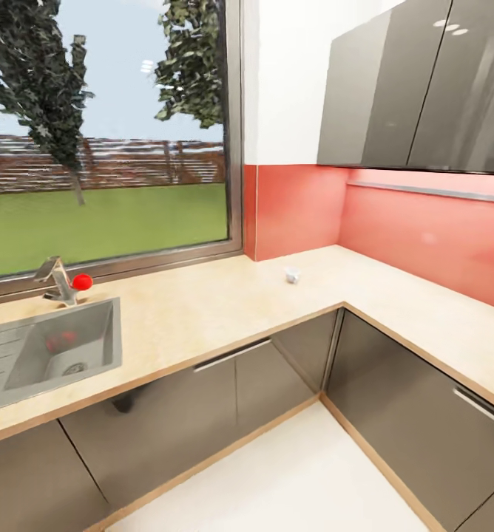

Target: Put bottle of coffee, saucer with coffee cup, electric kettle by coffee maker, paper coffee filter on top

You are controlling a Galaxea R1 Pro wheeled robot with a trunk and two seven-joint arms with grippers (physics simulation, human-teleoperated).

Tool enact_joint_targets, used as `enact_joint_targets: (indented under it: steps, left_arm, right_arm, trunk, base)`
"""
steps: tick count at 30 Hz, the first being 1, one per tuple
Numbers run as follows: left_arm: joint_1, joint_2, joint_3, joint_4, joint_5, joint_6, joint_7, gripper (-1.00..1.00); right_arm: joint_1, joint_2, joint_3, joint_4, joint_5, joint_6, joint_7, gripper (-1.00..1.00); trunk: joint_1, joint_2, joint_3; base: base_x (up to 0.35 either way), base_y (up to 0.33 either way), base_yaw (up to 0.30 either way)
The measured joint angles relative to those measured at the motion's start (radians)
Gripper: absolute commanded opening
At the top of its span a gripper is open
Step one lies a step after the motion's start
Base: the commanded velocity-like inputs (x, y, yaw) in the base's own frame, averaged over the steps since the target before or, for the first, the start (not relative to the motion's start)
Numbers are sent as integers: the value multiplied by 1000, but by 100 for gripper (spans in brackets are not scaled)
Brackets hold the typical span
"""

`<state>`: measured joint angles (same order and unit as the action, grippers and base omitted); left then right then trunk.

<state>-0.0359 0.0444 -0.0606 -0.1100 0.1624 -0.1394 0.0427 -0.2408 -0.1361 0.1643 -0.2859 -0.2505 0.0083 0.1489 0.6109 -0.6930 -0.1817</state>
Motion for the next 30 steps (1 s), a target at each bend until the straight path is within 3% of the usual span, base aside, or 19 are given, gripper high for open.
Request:
enact_joint_targets:
  steps: [14,27,30]
  left_arm:
    - [0,0,1,2,-1,0,0,100]
    - [0,2,4,1,4,0,2,100]
    - [0,2,4,1,4,0,3,100]
  right_arm:
    - [0,1,-4,0,-1,-2,-2,100]
    - [0,-1,-9,1,-4,-1,3,100]
    - [0,0,-8,-75,-5,-120,-8,100]
  trunk:
    - [0,0,0]
    - [0,0,0]
    - [0,0,0]
  base:
    - [0,-82,277]
    - [0,-251,45]
    - [0,-73,8]
